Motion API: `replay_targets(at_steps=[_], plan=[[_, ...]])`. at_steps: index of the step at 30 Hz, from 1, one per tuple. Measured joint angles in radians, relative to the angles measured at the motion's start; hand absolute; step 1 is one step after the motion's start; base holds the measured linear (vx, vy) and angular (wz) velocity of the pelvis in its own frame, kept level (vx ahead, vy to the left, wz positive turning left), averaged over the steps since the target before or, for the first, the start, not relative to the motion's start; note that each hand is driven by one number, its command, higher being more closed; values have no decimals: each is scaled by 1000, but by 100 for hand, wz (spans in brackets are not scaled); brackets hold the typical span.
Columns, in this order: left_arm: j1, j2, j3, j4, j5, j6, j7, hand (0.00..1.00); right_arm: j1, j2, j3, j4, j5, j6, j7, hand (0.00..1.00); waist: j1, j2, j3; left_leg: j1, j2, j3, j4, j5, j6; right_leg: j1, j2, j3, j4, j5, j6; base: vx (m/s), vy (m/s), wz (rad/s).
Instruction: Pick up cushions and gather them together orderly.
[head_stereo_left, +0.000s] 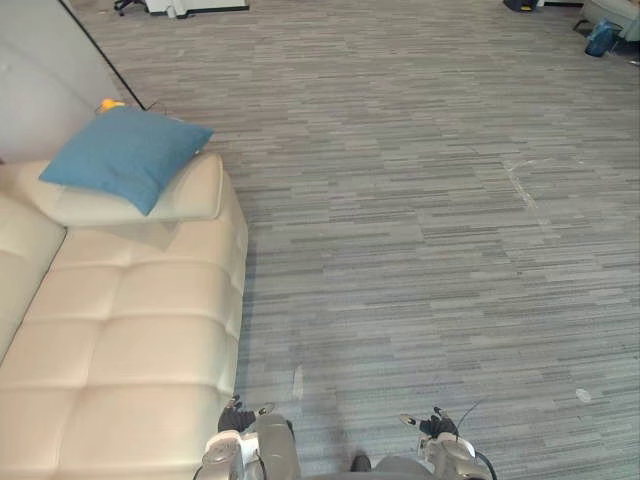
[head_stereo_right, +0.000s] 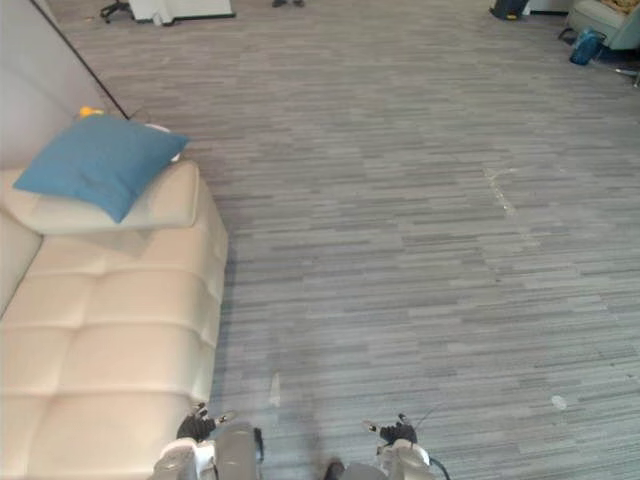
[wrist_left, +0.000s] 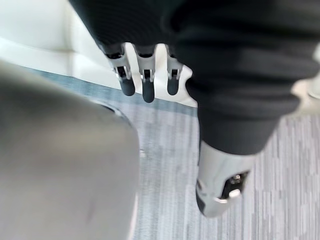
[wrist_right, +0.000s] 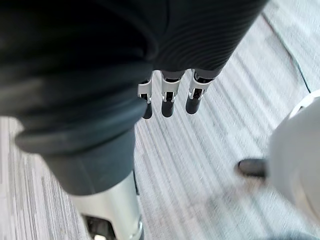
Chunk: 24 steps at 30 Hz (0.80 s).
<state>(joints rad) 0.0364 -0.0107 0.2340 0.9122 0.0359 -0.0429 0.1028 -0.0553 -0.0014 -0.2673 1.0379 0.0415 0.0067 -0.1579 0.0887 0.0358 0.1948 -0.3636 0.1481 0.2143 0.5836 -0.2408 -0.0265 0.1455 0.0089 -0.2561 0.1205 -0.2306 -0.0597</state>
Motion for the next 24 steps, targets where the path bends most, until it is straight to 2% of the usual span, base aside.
replay_targets(at_steps=[1, 2, 3, 4, 5, 6, 7, 8, 9, 10, 11, 12, 13, 15, 16, 18, 19, 20, 21, 22, 23, 24], plan=[[-4, -5, -1, 0, 0, -1, 0, 0, 1, -1, -1, 1, 0, 0, 0, 0, 12, -1, 0, 0, -37, 13, -182, 65, -2, 34, -2, 10, -38, -7, 16, 625, 126, -27], [-8, -5, -8, -1, -3, -5, -1, 0, 0, -2, 0, 2, 0, 0, -1, 0, 26, -5, -2, 7, -58, 22, -285, 176, 12, 57, -5, 25, -62, -18, 36, 539, 138, -38], [-10, -3, -7, -2, -2, -8, -1, 0, -1, 3, 2, 3, 0, 1, -1, 0, 35, -10, -6, 23, -67, 30, -303, 241, 35, 73, -13, 43, -69, -26, 50, 570, 129, -33], [-15, 8, -8, 2, 0, -9, -2, 0, -4, 13, 6, 6, -1, 1, 0, 0, 39, -41, -7, 36, -90, 50, -301, 239, 74, 84, -43, 57, -77, -24, 60, 461, 90, -28], [-16, 16, -7, -1, -2, -10, -4, 0, -8, 16, 5, -1, -3, 1, 1, 0, 40, -54, -9, 36, -95, 59, -271, 208, 91, 80, -58, 70, -59, -1, 87, 553, 122, -15], [-16, 19, -7, -1, -1, -10, -4, 0, -6, 16, 5, -3, -3, 0, 1, 0, 42, -55, -10, 40, -95, 62, -248, 182, 95, 77, -64, 81, -28, 4, 96, 525, 157, -13], [-15, 21, -7, 7, -1, -9, -6, 0, 1, 14, 3, 4, -4, 0, 3, 0, 46, -58, -10, 76, -98, 66, -221, 127, 98, 56, -79, 106, 103, -1, 103, 622, 192, -6], [-15, 26, -11, 18, -2, -8, -6, 0, 10, 15, -2, 6, -5, 0, 6, 0, 48, -60, -10, 124, -104, 66, -221, 89, 93, -2, -96, 115, 305, 5, 144, 510, 157, 0], [-16, 32, -20, 27, -1, -6, -7, 0, 17, 17, -2, 4, -5, 0, 9, 0, 45, -61, -10, 159, -112, 57, -227, 69, 94, -62, -115, 118, 471, 37, 197, 499, 128, 19], [-18, 37, -30, 35, 0, 5, -10, 0, 33, 20, -2, 1, -13, -1, 15, 0, 32, -70, -12, 220, -134, 36, -239, 34, 90, -166, -150, 124, 732, 73, 231, 578, 108, 47], [-12, 38, -28, 47, 0, 11, -9, 0, 48, 17, -1, -21, -24, -4, 22, 0, 22, -69, -12, 303, -147, 15, -259, 5, 91, -250, -168, 117, 881, 42, 188, 473, 81, 49], [-10, 38, -28, 50, 0, 11, -9, 0, 50, 14, 0, -26, -26, -7, 23, 0, 20, -66, -12, 322, -147, 9, -267, 0, 92, -268, -170, 105, 890, 34, 182, 457, 45, 57], [-11, 36, -28, 59, -1, 14, -9, 0, 59, 8, 5, -41, -26, -10, 27, 0, 15, -52, -9, 379, -147, -22, -294, -14, 90, -326, -175, 68, 873, 4, 151, 351, -3, 64], [-15, 33, -26, 61, 0, 13, -9, 0, 60, 2, 2, -46, -27, -16, 29, 0, 13, -56, -8, 443, -144, -78, -327, -32, 86, -405, -179, 32, 741, -19, 122, 477, -61, 88], [-16, 31, -25, 62, 0, 12, -9, 0, 59, -1, -4, -45, -30, -16, 29, 0, 10, -56, -8, 474, -135, -117, -339, -49, 72, -431, -163, 45, 595, -15, 123, 424, -139, 99], [-9, 31, -23, 63, 1, 12, -7, 0, 58, -6, -7, -40, -33, -17, 29, 0, -4, -55, -9, 517, -122, -192, -329, -104, 47, -459, -129, 147, 362, 44, 124, 439, -208, 111], [-6, 31, -22, 63, 2, 12, -6, 0, 58, -8, -7, -39, -35, -15, 29, 0, -6, -56, -9, 528, -121, -214, -319, -123, 40, -462, -125, 176, 318, 65, 123, 494, -285, 109], [0, 28, -9, 61, 2, 12, -4, 0, 63, -10, -6, -39, -41, -12, 29, 0, -10, -60, -15, 545, -118, -259, -295, -168, 20, -466, -126, 203, 283, 101, 113, 544, -348, 100], [8, 25, -2, 61, 3, 12, -2, 0, 75, -6, -6, -39, -40, -11, 29, 0, -14, -61, -33, 550, -110, -292, -276, -196, 5, -467, -119, 209, 301, 170, 120, 574, -368, 108], [24, 1, 6, 67, 3, 12, 1, 0, 73, -23, -9, -39, -41, -11, 30, 0, -16, -32, -54, 549, -79, -319, -241, -205, -1, -463, -107, 167, 345, 136, 110, 718, -394, 95], [24, -13, 16, 67, 3, 11, 2, 0, 65, -35, -4, -39, -41, -8, 28, 0, -17, 2, -75, 479, -46, -331, -112, -184, -15, -456, -98, 114, 356, 106, 91, 705, -358, 86], [18, -25, 24, 67, 2, 11, 0, 0, 58, -38, -3, -40, -41, -8, 29, 0, -18, 26, -75, 406, -30, -330, 30, -136, -32, -433, -94, 74, 353, 91, 75, 681, -343, 73]])
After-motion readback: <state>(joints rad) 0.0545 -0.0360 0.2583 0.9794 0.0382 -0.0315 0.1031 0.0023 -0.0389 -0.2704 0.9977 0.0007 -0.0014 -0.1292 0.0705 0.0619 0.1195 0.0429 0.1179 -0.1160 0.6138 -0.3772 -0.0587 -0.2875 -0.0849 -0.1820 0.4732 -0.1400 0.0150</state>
